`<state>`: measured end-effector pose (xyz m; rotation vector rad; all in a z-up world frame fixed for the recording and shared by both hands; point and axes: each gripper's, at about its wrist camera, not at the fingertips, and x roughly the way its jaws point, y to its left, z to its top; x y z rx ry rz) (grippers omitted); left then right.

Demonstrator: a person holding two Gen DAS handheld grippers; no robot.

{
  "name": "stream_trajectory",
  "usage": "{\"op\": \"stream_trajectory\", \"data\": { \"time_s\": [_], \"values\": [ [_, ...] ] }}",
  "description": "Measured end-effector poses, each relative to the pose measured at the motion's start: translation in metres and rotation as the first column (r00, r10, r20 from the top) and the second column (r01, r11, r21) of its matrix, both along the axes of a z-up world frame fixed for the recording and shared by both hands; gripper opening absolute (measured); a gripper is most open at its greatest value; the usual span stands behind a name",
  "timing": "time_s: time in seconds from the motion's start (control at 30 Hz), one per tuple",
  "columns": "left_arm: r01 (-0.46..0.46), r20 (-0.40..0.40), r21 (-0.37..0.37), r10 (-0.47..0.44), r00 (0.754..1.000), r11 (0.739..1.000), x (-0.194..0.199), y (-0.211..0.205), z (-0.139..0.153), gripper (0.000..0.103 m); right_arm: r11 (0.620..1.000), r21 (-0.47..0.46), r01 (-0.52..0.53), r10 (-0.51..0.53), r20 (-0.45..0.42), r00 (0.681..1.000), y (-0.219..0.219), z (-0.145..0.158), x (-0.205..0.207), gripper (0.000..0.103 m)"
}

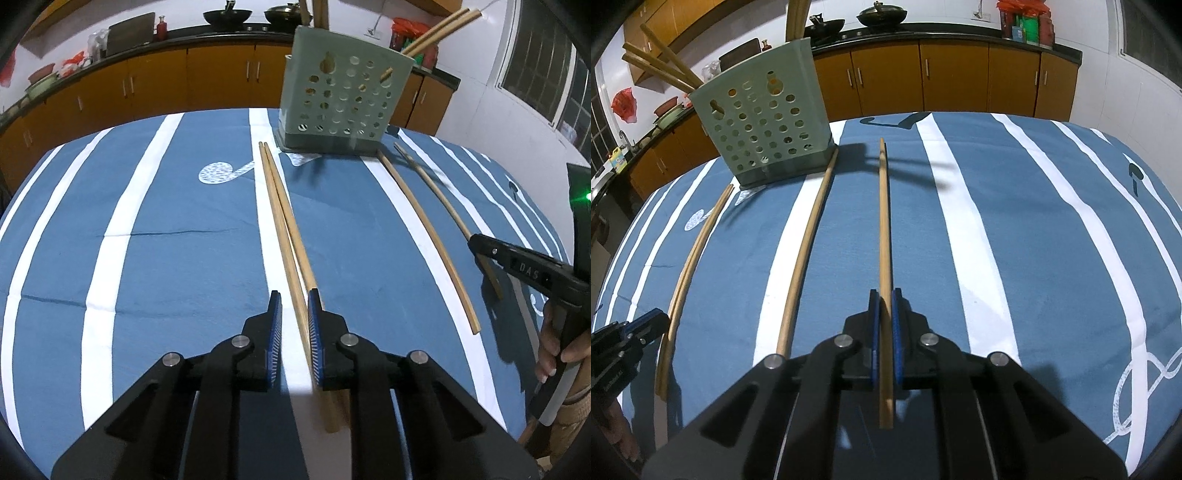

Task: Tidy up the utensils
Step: 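Close the right tool on a chopstick while the left tool grasps another chopstick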

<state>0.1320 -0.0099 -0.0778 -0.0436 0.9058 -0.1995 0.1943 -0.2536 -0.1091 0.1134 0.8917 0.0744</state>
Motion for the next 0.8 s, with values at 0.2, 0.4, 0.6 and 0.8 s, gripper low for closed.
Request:
{"op": "stream_trajectory", "data": {
  "time_s": [0.2,0.4,0.6,0.8],
  "values": [
    [-0.026,0.004,0.014,0.026,1.000,1.000,0.006,0.001,-0.001,0.009,1.000,-0.003,-0.008,0.008,-0.001,1.000,0.001,0.000,-0.001,0.009],
    [-0.099,0.009,0.028,0.098,0.995,0.995,0.016,0.024,-0.001,0.008,1.000,0.002,-0.010,0.010,0.005,1.000,0.002,0.000,-0.001,0.008],
    [-0.130,0.005,0.029,0.130,0.992,0.991,0.024,0.040,-0.001,0.008,1.000,0.005,-0.006,0.006,0.013,1.000,0.002,0.001,-0.001,0.008],
    [-0.127,0.018,0.037,0.127,0.992,0.991,0.024,0.039,-0.001,0.008,1.000,-0.006,-0.012,0.012,0.015,1.000,0.004,0.002,-0.001,0.008]
  ]
}}
